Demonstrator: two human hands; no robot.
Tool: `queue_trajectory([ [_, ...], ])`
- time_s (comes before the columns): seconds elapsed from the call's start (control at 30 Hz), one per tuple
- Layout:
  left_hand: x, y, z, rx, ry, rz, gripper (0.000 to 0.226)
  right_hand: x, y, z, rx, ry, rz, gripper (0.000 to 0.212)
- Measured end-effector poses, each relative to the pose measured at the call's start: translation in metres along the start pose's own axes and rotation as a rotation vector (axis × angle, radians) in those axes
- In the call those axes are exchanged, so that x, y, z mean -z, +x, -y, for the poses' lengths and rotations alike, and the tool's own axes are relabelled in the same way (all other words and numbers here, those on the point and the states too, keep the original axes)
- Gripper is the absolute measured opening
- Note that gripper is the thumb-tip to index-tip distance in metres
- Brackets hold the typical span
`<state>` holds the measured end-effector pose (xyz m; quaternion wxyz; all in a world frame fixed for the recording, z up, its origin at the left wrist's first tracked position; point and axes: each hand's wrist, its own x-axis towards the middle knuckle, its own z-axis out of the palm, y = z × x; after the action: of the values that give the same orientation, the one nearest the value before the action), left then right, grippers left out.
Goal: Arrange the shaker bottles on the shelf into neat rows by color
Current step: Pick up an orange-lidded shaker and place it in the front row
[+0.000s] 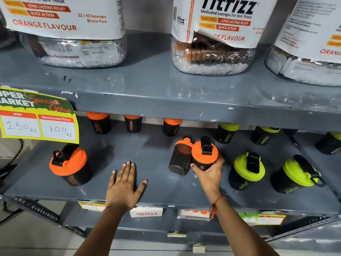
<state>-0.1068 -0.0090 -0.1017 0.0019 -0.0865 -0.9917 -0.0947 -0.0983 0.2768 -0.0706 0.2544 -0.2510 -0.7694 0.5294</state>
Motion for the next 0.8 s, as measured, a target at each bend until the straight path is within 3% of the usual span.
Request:
queue_trajectory([
  [0.17,0.0,0.0,0.0,-0.002,-0.009,0.006,0.085,0.007,0.005,-0.011,-0.044,0.136,0.182,0.102],
  [0.37,0.001,0.0,0.0,-0.001,-0.004,0.001,0.085,0.031,0.02,-0.016,-0.105,0.312,0.515,0.087],
  [0.53,0.001,0.0,-0.001,-0.004,-0.011,0.0,0.085,0.032,0.031,-0.012,-0.132,0.347,0.588,0.076],
  [0.8,0.003,-0.001,-0.001,-0.006,-0.003,0.016,0.085,0.038,0.016,0.012,-0.144,0.423,0.566,0.068],
])
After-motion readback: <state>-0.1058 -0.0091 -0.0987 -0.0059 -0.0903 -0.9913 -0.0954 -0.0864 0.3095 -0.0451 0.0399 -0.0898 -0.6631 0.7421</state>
